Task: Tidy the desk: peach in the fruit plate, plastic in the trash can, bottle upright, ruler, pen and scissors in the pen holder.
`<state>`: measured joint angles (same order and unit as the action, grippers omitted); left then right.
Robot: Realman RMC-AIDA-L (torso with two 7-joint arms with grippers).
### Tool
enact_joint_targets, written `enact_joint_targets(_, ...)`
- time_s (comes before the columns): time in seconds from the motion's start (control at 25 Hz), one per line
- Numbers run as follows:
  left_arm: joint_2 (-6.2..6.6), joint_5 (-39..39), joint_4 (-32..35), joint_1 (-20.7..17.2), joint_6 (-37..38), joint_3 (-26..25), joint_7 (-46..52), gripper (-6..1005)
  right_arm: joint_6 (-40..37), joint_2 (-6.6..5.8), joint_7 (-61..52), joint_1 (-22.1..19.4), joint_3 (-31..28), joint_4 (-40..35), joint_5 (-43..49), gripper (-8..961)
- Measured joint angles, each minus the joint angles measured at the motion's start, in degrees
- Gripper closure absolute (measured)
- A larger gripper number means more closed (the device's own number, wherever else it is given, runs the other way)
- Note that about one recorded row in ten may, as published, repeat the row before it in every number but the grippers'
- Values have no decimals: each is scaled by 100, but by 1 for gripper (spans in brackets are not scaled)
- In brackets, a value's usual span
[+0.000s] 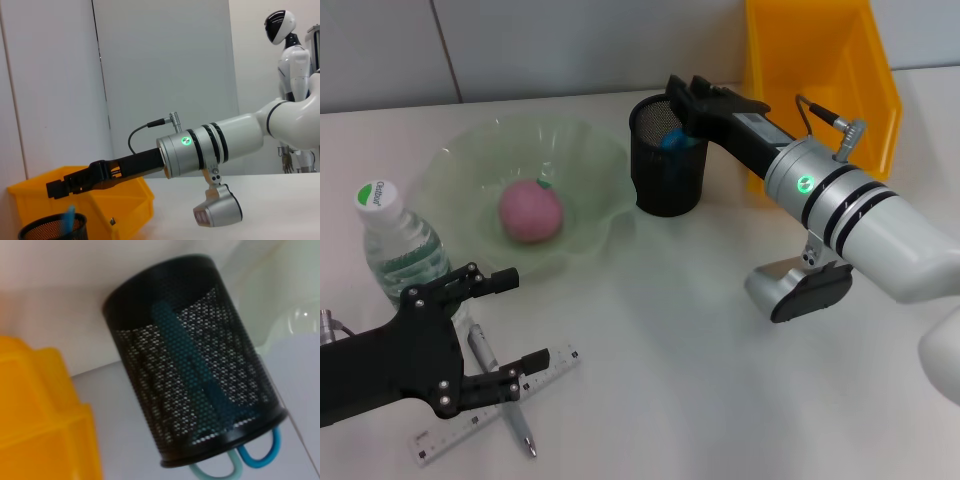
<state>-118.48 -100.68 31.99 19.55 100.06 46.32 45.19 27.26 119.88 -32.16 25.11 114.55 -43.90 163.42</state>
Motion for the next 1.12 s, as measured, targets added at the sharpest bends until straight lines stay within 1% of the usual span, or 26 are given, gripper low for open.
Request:
enact_joint_targets(0.04,0,4,0,-10,1,-4,-1,171,76,0,23,-17,113,-82,-241,640)
enact_joint_targets(0.16,0,9,0,-19,3,-20,-1,171,218,0,57,-24,213,-141,-478,612)
enact_joint_targets(0.24,0,14,0,-21,3,-42,-3,171,651,0,108,-6,420,-139,-905,593)
enact_joint_targets(0.28,2,15,0,-22,3,-47,-6,171,651,0,108,-6,420,-139,-905,583)
enact_joint_targets(0.4,5,16,0,-23,1,-54,-53,171,1092,0,93,-20,585,-87,-1201,554)
enact_joint_targets(0.44,5,18,0,-25,1,-59,-81,171,1388,-4,-154,-68,677,-31,-1215,545)
enact_joint_targets(0.48,5,21,0,-30,0,-66,-93,171,1388,-4,-154,-68,677,-31,-1215,535)
enact_joint_targets(0.52,5,22,0,-34,0,-71,-97,171,1547,-7,-320,-92,731,-9,-1216,526)
enact_joint_targets(0.6,4,29,0,-42,-4,-76,-99,171,1897,-16,-800,-140,791,-35,-1218,507)
enact_joint_targets(0.64,3,37,0,-45,-6,-78,-99,171,2308,-17,-1482,-226,791,-175,-1224,497)
enact_joint_targets(0.68,1,61,-5,-48,-6,-81,-99,170,2308,-17,-1482,-226,791,-175,-1224,455)
enact_joint_targets(0.8,0,124,-55,-49,-3,-85,-99,170,2730,-17,-2589,-352,736,-494,-1322,327)
enact_joint_targets(0.84,0,139,-68,-49,-3,-80,-99,170,2832,-20,-3118,-389,697,-660,-1425,285)
enact_joint_targets(1.0,-4,152,-165,-48,-5,-57,-94,170,2877,-44,-5059,-374,430,-1256,-1958,256)
enact_joint_targets(1.04,-4,164,-275,-45,18,-71,-40,170,2758,-49,-5977,-364,368,-1596,-2345,249)
enact_joint_targets(1.08,-4,164,-275,-45,18,-71,-40,170,2652,-50,-6424,-371,359,-1797,-2539,249)
enact_joint_targets(1.12,-4,179,-305,-44,32,-76,2,170,2652,-50,-6424,-371,359,-1797,-2539,249)
